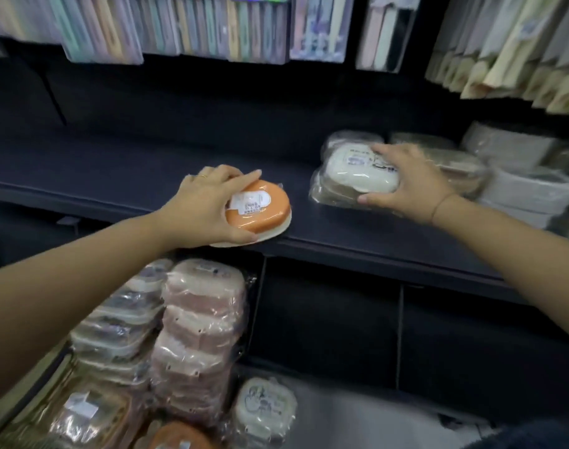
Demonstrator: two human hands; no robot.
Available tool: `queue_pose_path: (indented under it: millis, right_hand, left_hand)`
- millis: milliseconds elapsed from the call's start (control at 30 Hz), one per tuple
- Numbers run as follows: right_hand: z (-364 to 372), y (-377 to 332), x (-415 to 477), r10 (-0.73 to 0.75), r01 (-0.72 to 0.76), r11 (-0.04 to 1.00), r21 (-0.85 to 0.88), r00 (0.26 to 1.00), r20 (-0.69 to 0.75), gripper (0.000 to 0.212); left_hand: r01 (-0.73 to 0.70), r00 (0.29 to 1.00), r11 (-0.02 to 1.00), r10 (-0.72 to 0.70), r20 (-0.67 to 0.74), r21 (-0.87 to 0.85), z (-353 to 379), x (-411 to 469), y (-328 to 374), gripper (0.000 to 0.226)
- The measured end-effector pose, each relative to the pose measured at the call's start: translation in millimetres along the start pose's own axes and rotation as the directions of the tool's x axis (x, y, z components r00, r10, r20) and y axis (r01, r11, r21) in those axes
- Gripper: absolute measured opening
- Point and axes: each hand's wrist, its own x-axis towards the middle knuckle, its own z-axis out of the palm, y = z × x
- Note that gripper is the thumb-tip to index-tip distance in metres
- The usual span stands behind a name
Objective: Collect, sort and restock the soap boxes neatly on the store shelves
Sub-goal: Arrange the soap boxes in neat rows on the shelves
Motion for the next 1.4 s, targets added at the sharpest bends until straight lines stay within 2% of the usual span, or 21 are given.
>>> queue_pose_path:
  millis: [67,167,267,367,467,533,633,700,767,833,900,1067,1200,1400]
  right_hand:
    - [13.4,1.8,31.0,0.041,-0.039,0.998,-0.047,0.998,0.046,0.093]
    - [29.3,5.3,62.2,0.083,-0.065,0.984,-0.163,0.991,0.101,0.088]
    - [36.3,14.9,79.2,0.113,-0.093,0.968,-0.235,0.991,0.071,0.075]
    - [38.8,18.2,80.1,0.111,-0.088,0.960,-0.265,0.991,0.073,0.073]
    - [40.5,10.8,67.3,0.150,-0.131,0.956,-0.262,0.987,0.054,0.072]
    - [42.0,-7.4,55.7,0.157,-0.151,0.956,-0.251,0.988,0.003,0.076]
    - [53.4,-59.1,37.1,-0.021,0.015,0.994,-0.110,0.998,-0.056,0.074]
    - [73.8,-98.6,27.9,-0.146,0.146,0.989,-0.005,0.989,0.027,0.071]
    - [100.1,-130.6,28.5,-0.181,0.178,0.983,0.034,0.980,0.088,0.071]
    - [122.8,-152.5,37.1,-0.100,0.097,0.995,0.033,0.990,0.102,0.069]
    - [140.0,-162.1,49.4,-0.006,0.010,0.999,-0.034,0.995,0.095,0.065]
    - [158.6,-142.9,90.8,0.161,-0.156,0.976,-0.153,0.987,0.020,0.052]
    - [162.9,-110.4,141.7,0.275,-0.268,0.956,-0.120,0.961,0.040,0.049]
    - [173.2,-77.8,190.0,0.288,-0.283,0.951,-0.125,0.957,0.024,0.050]
  left_hand:
    - [0.031,0.999,1.000,-0.031,0.025,-0.001,12.7,25.6,-7.3,0.112]
    - [0.063,0.998,0.993,-0.060,0.034,-0.099,26.2,51.6,-18.7,0.105]
    - [0.042,0.998,0.981,-0.032,0.056,-0.190,34.5,66.1,-35.4,0.100]
    - [0.012,1.000,0.960,-0.003,0.030,-0.281,42.9,71.8,-51.6,0.085]
    - [-0.039,0.999,0.945,0.033,-0.024,-0.324,48.4,76.3,-60.9,0.093]
    - [-0.105,0.994,0.959,0.096,-0.047,-0.263,50.6,78.3,-67.4,0.101]
    - [-0.127,0.990,0.978,0.116,-0.078,-0.167,51.4,71.1,-85.1,0.115]
    - [-0.044,0.998,0.984,0.035,-0.054,-0.172,49.6,60.2,-105.2,0.121]
    - [0.054,0.997,0.992,-0.048,0.060,-0.117,45.9,48.1,-127.9,0.126]
    - [0.112,0.971,0.993,-0.102,0.215,-0.034,40.9,41.0,-144.7,0.129]
    - [0.118,0.947,0.993,-0.115,0.299,0.007,37.7,37.7,-151.1,0.130]
    - [0.093,0.962,0.995,-0.096,0.256,0.023,41.3,33.5,-148.5,0.129]
    - [0.104,0.969,0.995,-0.102,0.227,0.004,44.3,33.6,-149.9,0.126]
    - [0.110,0.974,0.994,-0.107,0.201,-0.003,47.1,35.4,-151.4,0.125]
